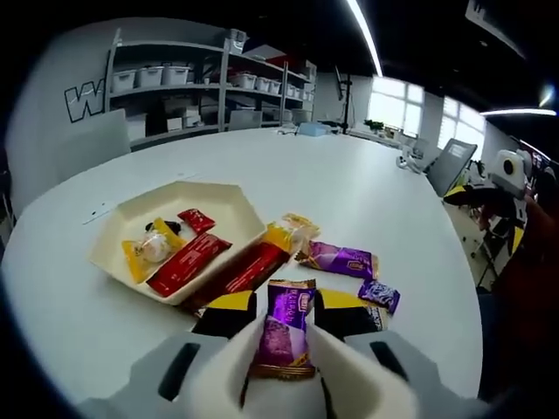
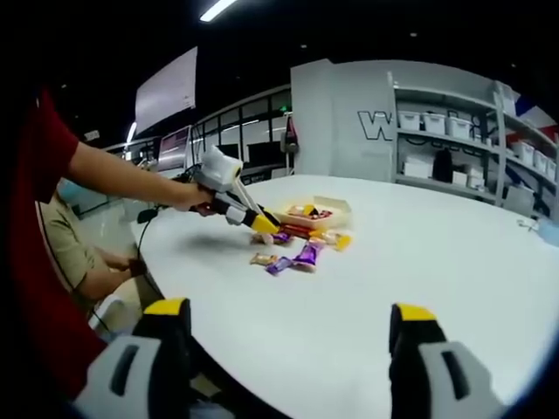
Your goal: Place the target food into the container with the food tongs after gripping and lifting it, then release it inside without dropping or visibly crushing the food.
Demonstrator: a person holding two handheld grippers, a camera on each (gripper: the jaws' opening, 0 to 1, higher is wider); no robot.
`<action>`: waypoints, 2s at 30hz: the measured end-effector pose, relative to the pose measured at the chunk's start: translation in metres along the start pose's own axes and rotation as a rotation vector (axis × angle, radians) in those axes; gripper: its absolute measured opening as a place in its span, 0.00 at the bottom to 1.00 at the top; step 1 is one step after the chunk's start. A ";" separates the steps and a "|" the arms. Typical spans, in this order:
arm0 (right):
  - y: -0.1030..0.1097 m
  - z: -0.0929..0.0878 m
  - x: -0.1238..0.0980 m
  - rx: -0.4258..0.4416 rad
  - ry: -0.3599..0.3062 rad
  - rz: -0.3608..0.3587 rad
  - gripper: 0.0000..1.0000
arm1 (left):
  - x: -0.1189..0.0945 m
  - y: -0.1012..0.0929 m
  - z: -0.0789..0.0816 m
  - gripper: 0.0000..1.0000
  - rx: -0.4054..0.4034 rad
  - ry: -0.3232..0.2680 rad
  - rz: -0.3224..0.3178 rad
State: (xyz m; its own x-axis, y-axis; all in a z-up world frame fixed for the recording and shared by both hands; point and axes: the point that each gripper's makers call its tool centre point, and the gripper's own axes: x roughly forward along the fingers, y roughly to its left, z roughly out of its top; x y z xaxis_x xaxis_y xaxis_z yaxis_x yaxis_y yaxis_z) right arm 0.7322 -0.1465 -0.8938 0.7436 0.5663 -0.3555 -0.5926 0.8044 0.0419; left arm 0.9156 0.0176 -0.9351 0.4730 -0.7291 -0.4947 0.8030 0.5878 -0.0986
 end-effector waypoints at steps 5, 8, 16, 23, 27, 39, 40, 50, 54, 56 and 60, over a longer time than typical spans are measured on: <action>-0.002 0.001 -0.001 0.013 -0.021 -0.001 0.94 | 0.000 0.005 0.002 0.23 -0.025 0.008 0.028; -0.001 -0.001 -0.001 0.018 -0.016 0.006 0.94 | -0.003 0.006 0.008 0.23 -0.030 -0.004 0.032; -0.003 -0.002 0.004 0.013 -0.008 0.011 0.94 | -0.013 0.003 0.029 0.23 -0.040 -0.044 0.020; -0.004 -0.005 0.010 0.016 -0.001 0.016 0.95 | -0.021 0.005 0.041 0.23 -0.023 -0.092 0.027; -0.004 -0.004 0.011 0.016 0.002 0.021 0.96 | -0.024 0.011 0.049 0.23 -0.022 -0.104 0.034; -0.007 -0.006 0.012 0.019 0.009 0.015 0.95 | -0.018 0.034 0.058 0.24 -0.010 -0.111 0.063; -0.008 -0.006 0.012 0.020 0.009 0.014 0.95 | -0.017 0.035 0.059 0.24 -0.012 -0.110 0.063; -0.013 -0.010 0.012 0.027 0.021 0.006 0.94 | -0.008 0.038 0.067 0.24 0.020 -0.107 0.078; -0.015 -0.012 0.013 0.031 0.029 0.003 0.93 | -0.003 0.043 0.070 0.24 0.024 -0.105 0.082; -0.016 -0.012 0.013 0.034 0.028 0.000 0.93 | 0.000 0.045 0.071 0.24 0.031 -0.104 0.084; -0.019 -0.013 0.013 0.042 0.030 -0.004 0.93 | 0.006 0.053 0.075 0.28 0.068 -0.100 0.099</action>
State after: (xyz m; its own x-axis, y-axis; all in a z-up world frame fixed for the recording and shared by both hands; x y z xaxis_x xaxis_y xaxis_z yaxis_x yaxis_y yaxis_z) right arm 0.7490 -0.1574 -0.9114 0.7359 0.5582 -0.3832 -0.5760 0.8136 0.0791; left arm 0.9883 0.0177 -0.8788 0.5825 -0.7018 -0.4101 0.7714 0.6363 0.0067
